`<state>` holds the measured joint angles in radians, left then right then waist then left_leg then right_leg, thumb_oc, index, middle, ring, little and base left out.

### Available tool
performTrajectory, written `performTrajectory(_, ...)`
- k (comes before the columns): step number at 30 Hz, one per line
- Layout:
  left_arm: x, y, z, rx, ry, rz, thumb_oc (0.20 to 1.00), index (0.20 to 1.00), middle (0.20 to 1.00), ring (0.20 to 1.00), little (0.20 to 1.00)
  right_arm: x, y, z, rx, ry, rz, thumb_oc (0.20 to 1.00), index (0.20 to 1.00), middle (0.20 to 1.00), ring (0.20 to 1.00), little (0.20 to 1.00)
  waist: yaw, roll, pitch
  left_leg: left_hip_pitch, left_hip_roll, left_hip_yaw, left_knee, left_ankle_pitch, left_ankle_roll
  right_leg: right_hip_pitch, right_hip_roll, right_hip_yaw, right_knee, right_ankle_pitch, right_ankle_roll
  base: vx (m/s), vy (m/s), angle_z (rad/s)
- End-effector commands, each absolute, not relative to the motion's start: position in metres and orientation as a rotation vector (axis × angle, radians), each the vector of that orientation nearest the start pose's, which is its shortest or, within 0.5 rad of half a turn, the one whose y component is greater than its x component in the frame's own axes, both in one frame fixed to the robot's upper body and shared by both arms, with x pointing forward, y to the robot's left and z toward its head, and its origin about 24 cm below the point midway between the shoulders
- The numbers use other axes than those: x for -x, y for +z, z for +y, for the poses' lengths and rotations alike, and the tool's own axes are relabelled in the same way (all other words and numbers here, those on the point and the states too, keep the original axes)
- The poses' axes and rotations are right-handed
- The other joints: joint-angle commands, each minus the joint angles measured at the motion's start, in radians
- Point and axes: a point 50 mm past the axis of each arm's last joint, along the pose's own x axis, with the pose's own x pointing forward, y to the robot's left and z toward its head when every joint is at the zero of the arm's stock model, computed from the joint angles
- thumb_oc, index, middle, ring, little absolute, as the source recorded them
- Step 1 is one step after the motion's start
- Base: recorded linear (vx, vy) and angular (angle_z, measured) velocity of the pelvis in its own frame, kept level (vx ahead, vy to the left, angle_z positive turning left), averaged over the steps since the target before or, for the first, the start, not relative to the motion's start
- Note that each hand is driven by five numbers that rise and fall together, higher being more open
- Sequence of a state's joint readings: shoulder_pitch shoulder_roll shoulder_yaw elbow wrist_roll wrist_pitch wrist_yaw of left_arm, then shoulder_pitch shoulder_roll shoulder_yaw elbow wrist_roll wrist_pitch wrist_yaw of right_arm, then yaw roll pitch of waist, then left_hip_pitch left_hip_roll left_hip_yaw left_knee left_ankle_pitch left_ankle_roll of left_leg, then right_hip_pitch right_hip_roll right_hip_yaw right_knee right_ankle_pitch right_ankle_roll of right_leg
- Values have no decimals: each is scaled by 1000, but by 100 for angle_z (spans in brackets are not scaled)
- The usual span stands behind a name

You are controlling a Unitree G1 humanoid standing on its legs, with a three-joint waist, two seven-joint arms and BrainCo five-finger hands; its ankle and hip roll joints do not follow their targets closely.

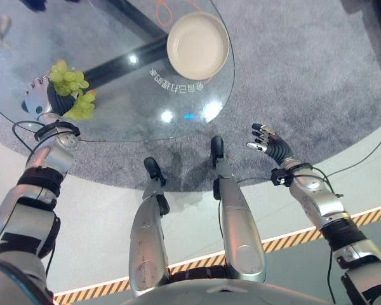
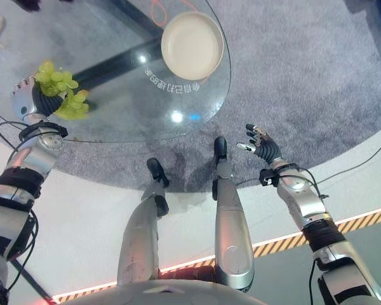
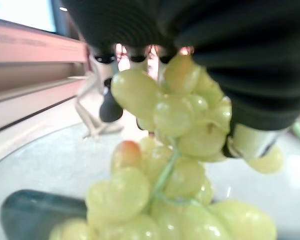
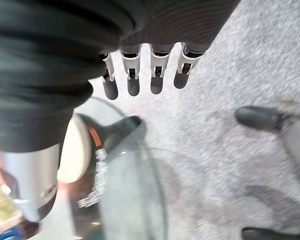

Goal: Pick up fruits into the plate

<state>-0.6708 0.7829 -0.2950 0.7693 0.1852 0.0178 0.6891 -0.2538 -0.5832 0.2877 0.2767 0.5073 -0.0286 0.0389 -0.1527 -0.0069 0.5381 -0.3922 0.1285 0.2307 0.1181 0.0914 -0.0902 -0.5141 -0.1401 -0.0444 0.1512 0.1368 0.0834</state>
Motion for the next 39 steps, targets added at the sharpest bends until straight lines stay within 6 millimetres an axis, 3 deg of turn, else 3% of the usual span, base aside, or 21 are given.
performTrajectory(1,-324,161,339,-891,871,-279,200,200,200,200,200,-281,43,-216,111,186,95,1000,1000,1000,1000,1000,25,-10,-34,25,-112,-55,25,-89,-2,114,8,-91,12,-138,13,58,-59,8)
performTrajectory(6,-306,139,340,-773,816,-291,200,200,200,200,200,-263,20,-213,96,213,160,1000,1000,1000,1000,1000,42,-5,-129,165,-94,-49,-57,-88,-13,259,-22,-114,-64,-136,31,79,-48,16)
performTrajectory(10,-297,134,338,-702,743,-301,200,200,200,200,200,-255,13,-216,97,229,183,1000,1000,1000,1000,1000,52,4,-213,257,-78,-44,-117,-84,-17,362,-29,-138,-117,-133,41,129,-67,8)
performTrajectory(16,-299,125,309,-670,493,-284,200,200,200,200,200,-256,17,-216,141,280,187,1000,1000,1000,1000,1000,77,9,-317,348,-59,-55,-143,-93,-15,462,-31,-176,-129,-148,43,122,-79,17)
performTrajectory(21,-298,119,283,-659,271,-271,200,200,200,200,200,-264,28,-213,177,383,196,1000,1000,1000,1000,1000,98,14,-382,416,-41,-66,-146,-106,-10,535,-26,-189,-135,-160,43,119,-45,7)
performTrajectory(25,-295,126,258,-578,97,-295,200,200,200,200,200,-272,43,-200,189,524,190,1000,1000,1000,1000,1000,123,8,-415,469,-30,-76,-156,-116,-8,598,-23,-199,-151,-166,45,74,-83,0)
performTrajectory(31,-294,141,224,-423,-198,-336,200,200,200,200,200,-285,73,-161,128,785,144,1000,1000,1000,1000,1000,155,0,-444,514,-21,-84,-160,-129,-10,656,-24,-214,-168,-172,44,23,-57,3)
performTrajectory(39,-293,164,197,-297,-515,-355,200,200,200,200,200,-283,114,-117,-21,1042,58,1000,1000,1000,1000,1000,168,2,-468,529,-9,-69,-175,-125,-16,672,-36,-230,-196,-153,61,-7,-21,6)
